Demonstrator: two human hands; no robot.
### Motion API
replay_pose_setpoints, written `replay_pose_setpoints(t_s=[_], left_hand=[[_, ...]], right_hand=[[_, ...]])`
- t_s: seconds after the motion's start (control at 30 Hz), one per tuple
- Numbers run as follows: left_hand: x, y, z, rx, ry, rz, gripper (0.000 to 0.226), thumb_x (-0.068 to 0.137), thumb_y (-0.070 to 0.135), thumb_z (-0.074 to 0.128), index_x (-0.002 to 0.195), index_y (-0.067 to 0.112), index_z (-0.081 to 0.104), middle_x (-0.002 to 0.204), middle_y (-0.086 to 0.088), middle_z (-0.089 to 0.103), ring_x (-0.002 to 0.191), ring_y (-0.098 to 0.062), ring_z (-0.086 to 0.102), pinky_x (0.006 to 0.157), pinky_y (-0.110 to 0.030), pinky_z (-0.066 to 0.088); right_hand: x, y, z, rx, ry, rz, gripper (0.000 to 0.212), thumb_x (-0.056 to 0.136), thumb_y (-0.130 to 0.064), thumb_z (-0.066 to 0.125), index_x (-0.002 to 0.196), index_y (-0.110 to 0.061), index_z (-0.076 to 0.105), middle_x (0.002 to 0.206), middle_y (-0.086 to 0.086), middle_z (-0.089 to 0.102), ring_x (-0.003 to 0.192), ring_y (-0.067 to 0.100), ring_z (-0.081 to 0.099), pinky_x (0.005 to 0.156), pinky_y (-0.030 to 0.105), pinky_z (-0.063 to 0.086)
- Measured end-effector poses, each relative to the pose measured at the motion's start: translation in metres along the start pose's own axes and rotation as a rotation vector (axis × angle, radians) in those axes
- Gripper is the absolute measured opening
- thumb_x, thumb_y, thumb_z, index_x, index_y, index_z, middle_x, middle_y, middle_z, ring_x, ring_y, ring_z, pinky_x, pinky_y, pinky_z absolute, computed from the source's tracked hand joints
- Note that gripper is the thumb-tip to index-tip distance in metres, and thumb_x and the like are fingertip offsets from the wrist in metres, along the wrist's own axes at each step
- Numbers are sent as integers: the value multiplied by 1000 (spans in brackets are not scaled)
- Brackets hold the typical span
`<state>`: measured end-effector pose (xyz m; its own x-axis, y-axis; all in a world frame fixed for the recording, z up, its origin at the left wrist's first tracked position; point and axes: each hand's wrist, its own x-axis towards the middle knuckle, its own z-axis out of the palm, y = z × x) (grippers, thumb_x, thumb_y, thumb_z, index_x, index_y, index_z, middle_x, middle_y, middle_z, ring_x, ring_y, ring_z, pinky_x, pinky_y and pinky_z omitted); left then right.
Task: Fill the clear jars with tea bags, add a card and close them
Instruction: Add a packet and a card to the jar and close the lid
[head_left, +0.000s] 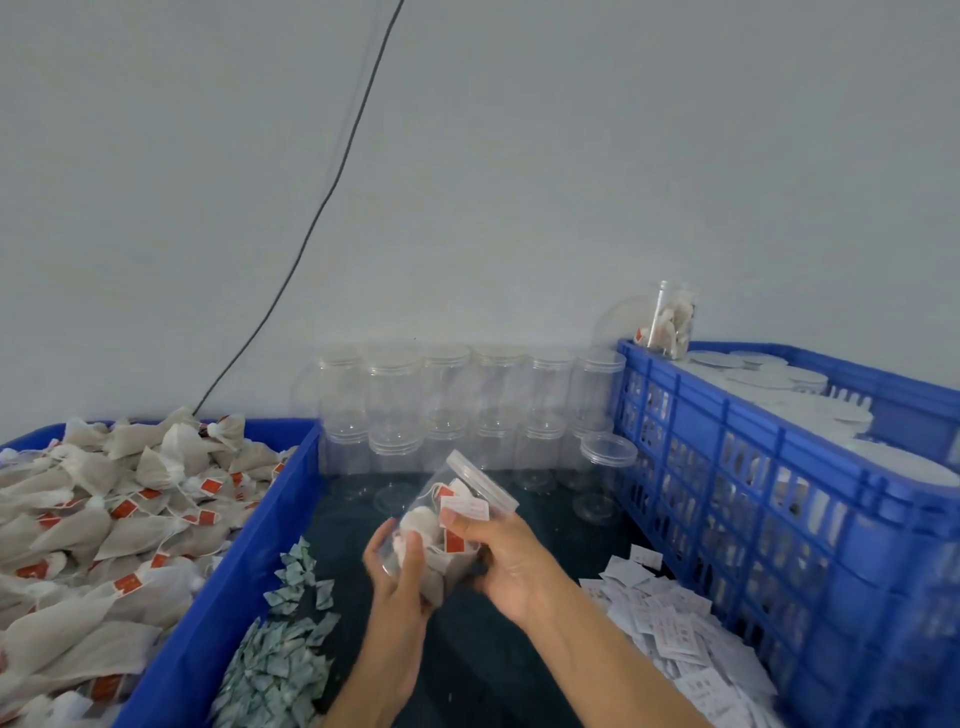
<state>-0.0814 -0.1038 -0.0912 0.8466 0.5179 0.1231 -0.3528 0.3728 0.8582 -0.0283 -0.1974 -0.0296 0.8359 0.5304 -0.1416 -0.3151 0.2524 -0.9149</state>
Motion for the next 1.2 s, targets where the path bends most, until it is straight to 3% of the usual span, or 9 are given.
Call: replay_pose_setpoints(t_s=[0.07, 0.2, 0.4, 0.6, 0.8, 0.9, 0.97, 1.07, 1.2], left_hand=[[1, 5, 7, 100, -22, -9, 55, 78, 45, 57, 129, 31, 41, 116, -7, 64, 104, -25, 63, 85, -39, 53], [9, 22, 30, 443, -32, 153, 35, 80, 40, 65, 112, 33, 55, 113, 1, 64, 96, -8, 64, 73, -17, 49], [48, 51, 104, 677, -137, 374, 37, 89, 29, 67, 122, 32, 53, 117, 8, 57, 99, -3, 57, 77, -16, 48], [93, 63, 205, 637, -348, 361, 48, 92, -1, 51, 138, 13, 43, 132, 0, 51, 122, -17, 49, 101, -26, 40], [137, 51, 274, 553, -469, 297, 62, 90, -11, 43, 147, 12, 36, 132, 4, 46, 118, -7, 43, 95, -13, 39], [153, 31, 298, 573, -545, 269, 65, 89, -13, 43, 149, 13, 34, 148, -7, 43, 132, -19, 44, 111, -35, 38], [162, 18, 309, 603, -598, 222, 71, 86, -19, 37, 149, 13, 33, 145, -6, 44, 123, -16, 51, 104, -30, 45], [170, -1, 317, 715, -660, 183, 74, 86, -16, 34, 151, 18, 28, 123, 2, 43, 81, 8, 45, 71, -7, 41], [171, -27, 321, 769, -660, 120, 67, 93, 1, 37, 151, 32, 26, 110, 0, 45, 82, -10, 50, 74, -22, 42]], right_hand=[[-4, -12, -3, -39, 49, -47, 56, 67, -5, 80, 120, -15, 63, 108, 8, 72, 102, 26, 66, 89, 48, 53], [-9, -45, -11, -147, 161, -169, 63, 65, -1, 82, 122, -16, 58, 110, 7, 69, 101, 24, 64, 75, 34, 52], [-2, -118, -37, -163, 279, -415, 74, 59, 8, 83, 124, -7, 51, 108, 9, 67, 93, 24, 66, 59, 27, 55], [32, -197, -80, -152, 473, -639, 99, 62, -2, 86, 141, -12, 27, 131, 7, 50, 113, 24, 55, 98, 46, 49], [71, -250, -128, -99, 559, -779, 83, 65, -4, 86, 129, -15, 34, 130, 4, 50, 108, 19, 56, 95, 40, 52], [87, -264, -155, -99, 626, -780, 82, 64, -4, 87, 128, -17, 36, 128, 2, 50, 109, 22, 56, 94, 47, 52], [93, -269, -170, -99, 692, -759, 84, 64, -5, 87, 130, -18, 36, 129, 3, 50, 111, 24, 55, 94, 46, 51], [100, -270, -190, -121, 766, -737, 85, 64, -6, 87, 132, -19, 37, 128, 2, 51, 106, 22, 54, 87, 36, 51], [108, -263, -209, -210, 816, -675, 85, 66, -6, 86, 135, -17, 37, 133, 4, 49, 106, 21, 51, 95, 37, 48]])
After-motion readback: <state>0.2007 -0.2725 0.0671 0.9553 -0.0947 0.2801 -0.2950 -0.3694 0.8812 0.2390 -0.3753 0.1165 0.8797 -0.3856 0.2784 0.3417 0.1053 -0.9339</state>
